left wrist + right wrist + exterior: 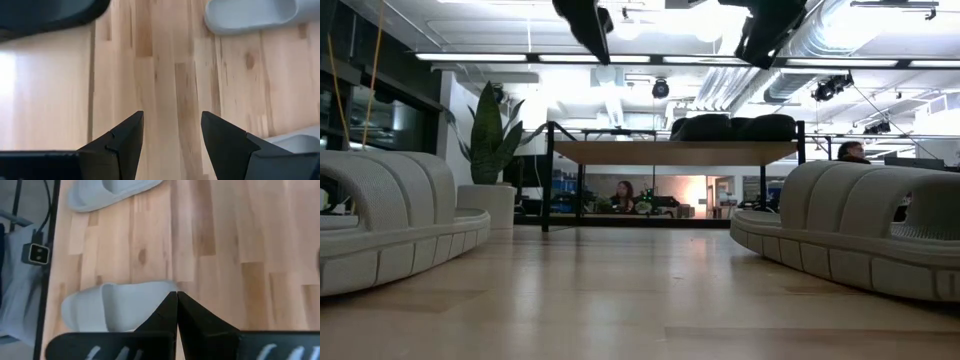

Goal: Pick and place slides into the shelf
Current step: Put the right gray slide on the shelf

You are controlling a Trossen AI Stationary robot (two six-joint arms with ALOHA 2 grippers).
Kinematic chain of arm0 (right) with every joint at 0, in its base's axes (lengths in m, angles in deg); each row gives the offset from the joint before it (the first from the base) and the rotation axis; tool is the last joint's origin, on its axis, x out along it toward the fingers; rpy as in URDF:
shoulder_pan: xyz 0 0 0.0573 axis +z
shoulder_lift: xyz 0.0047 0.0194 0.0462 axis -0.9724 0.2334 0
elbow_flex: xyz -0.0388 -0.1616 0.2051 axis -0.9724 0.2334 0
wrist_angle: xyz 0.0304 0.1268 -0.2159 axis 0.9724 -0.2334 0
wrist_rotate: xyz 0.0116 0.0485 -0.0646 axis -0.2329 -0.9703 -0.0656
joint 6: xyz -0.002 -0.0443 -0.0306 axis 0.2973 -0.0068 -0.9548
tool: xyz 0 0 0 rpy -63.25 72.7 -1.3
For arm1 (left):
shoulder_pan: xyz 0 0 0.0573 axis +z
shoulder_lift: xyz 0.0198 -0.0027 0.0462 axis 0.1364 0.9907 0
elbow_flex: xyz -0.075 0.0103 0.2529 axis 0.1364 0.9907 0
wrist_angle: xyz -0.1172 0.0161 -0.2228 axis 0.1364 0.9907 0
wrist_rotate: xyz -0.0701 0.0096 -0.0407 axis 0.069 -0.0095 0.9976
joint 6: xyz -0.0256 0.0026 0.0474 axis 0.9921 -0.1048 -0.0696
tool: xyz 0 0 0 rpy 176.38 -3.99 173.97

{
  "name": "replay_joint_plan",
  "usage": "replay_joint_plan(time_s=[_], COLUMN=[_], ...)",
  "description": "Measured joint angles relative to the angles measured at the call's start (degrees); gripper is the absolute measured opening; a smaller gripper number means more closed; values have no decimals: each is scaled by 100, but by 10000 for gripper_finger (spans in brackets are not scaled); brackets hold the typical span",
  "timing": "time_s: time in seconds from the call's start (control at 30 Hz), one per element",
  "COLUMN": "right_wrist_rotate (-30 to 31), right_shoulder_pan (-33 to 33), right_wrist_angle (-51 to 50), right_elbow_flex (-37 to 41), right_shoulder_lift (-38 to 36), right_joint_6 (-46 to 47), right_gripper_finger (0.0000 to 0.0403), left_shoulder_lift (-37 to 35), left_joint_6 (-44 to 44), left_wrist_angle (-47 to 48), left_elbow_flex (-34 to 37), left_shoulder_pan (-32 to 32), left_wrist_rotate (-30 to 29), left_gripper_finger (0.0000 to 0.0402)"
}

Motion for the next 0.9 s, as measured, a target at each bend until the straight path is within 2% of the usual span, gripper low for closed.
replay_joint_plan(time_s=[0.17, 0.27, 0.47, 0.77, 0.9], right_wrist_rotate=[-5, -234, -638, -621, -653], right_shoulder_pan=[244, 357, 570, 896, 1044], right_wrist_angle=[-126, -227, -224, -213, -213], right_elbow_flex=[0, 0, 2, 2, 2], right_shoulder_lift=[12, 37, 140, 431, 655], right_joint_6=[228, 304, 462, 508, 492], right_gripper_finger=[0, 0, 12, 41, 55], left_shoulder_lift=[0, 0, -47, -142, -235], left_joint_6=[-111, -246, -347, -192, -48], left_wrist_angle=[-182, -186, -188, 105, 204], left_elbow_flex=[317, 411, 412, 412, 410], left_shoulder_pan=[-246, -516, -1120, -1962, -2260], left_wrist_rotate=[-366, -728, -1776, -3496, -3956], left_gripper_finger=[188, 188, 188, 188, 188])
